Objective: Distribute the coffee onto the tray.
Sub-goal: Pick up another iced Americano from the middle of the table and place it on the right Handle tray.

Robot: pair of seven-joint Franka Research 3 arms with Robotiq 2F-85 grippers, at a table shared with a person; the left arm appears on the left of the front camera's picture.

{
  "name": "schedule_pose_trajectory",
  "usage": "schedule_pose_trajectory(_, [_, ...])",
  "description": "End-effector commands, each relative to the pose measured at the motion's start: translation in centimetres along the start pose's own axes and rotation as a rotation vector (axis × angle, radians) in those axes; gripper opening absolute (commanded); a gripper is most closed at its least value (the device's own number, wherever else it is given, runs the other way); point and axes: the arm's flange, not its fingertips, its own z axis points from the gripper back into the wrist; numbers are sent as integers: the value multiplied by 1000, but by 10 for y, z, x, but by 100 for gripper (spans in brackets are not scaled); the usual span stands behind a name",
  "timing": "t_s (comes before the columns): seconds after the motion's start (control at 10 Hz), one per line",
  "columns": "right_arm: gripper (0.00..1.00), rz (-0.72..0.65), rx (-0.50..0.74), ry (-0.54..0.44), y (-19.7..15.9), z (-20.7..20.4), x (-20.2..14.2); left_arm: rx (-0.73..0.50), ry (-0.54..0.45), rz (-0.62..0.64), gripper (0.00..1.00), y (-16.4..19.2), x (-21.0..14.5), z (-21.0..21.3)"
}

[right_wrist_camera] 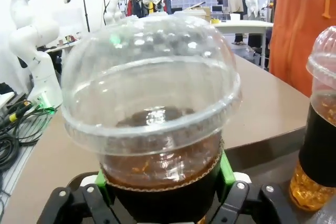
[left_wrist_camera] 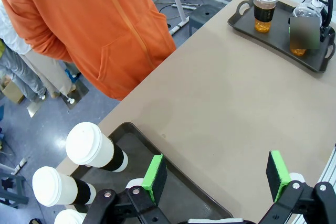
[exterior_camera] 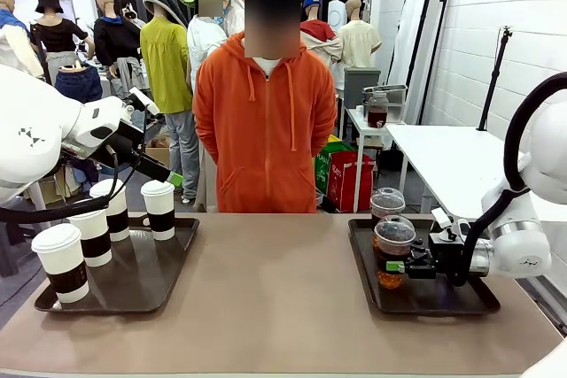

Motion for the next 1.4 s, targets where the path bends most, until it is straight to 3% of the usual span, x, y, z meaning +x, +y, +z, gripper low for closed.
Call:
schedule_pose_trajectory(0.0, [100,-30,-9,-2,-2,0,2,-9,-6,5,100,2,-2,-1])
schedule_pose_trajectory(0.5, [100,-58,-28,-15,10,9,5,-9,-6,5,100,2,-2,-1])
schedule_pose_trajectory(1.3, [100,-80,-147,-21,71,62,2,-9,-6,5,100,2,-2,-1])
